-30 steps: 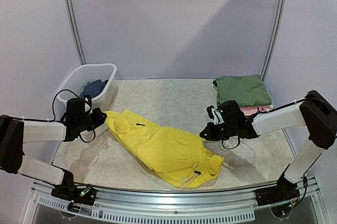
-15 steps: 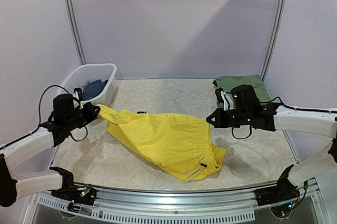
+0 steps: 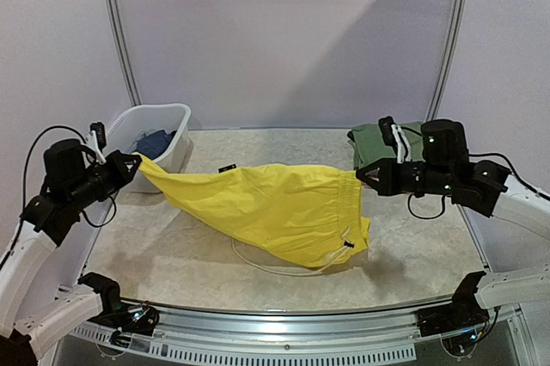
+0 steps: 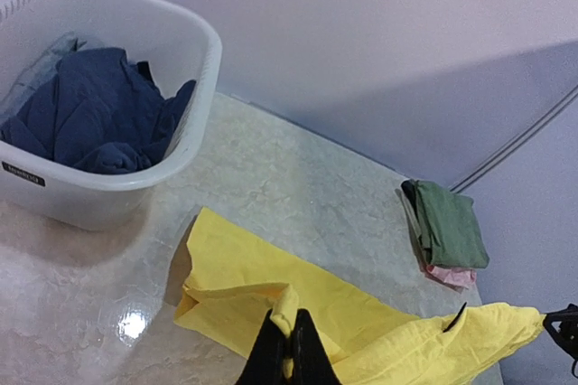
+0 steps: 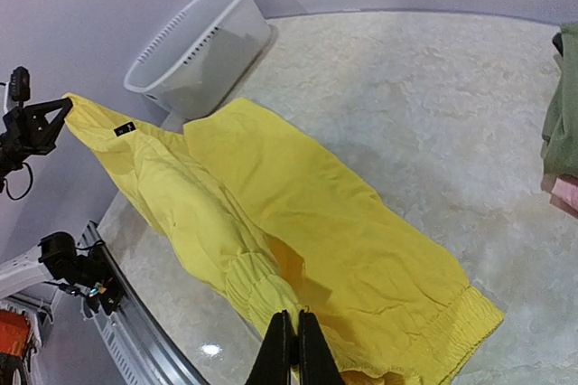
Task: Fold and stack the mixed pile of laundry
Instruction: Pick up the crumpled shorts from the center of the board, then flatten out the crumpled shorts at the center of the board.
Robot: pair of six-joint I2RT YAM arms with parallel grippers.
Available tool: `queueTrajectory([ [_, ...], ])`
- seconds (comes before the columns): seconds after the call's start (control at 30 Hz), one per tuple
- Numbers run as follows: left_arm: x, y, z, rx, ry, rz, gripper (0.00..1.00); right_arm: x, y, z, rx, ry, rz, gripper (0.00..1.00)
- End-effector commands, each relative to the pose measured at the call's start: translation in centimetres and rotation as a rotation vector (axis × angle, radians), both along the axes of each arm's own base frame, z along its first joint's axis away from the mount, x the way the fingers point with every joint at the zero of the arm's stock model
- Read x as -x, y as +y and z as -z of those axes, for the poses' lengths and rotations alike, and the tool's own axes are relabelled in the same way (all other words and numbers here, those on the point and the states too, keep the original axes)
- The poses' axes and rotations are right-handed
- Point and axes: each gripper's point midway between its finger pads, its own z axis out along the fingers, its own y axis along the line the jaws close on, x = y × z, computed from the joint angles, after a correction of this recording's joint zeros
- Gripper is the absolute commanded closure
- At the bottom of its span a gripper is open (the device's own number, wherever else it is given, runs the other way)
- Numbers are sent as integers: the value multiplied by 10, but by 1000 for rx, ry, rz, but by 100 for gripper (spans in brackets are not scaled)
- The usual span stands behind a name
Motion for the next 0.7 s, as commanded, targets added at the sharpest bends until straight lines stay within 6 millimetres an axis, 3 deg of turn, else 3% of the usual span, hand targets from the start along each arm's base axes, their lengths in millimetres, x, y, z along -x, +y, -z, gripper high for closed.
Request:
queueTrajectory([
  [0.0,30,4,-38,-38,-39,20,100,25,0,-62,-82,-116,-106,100],
  [0.2,62,11,-109,-58,-157,23,100,48,-10,-127,-139,-219,-167,100],
  [0.37,90,18,-170,-65,-270,16,100,81,-10,-182,-225,-279,-294,100],
  [0.67,132,22,-282,-47,-483,30,100,121,-20,-262,-288,-372,-422,100],
])
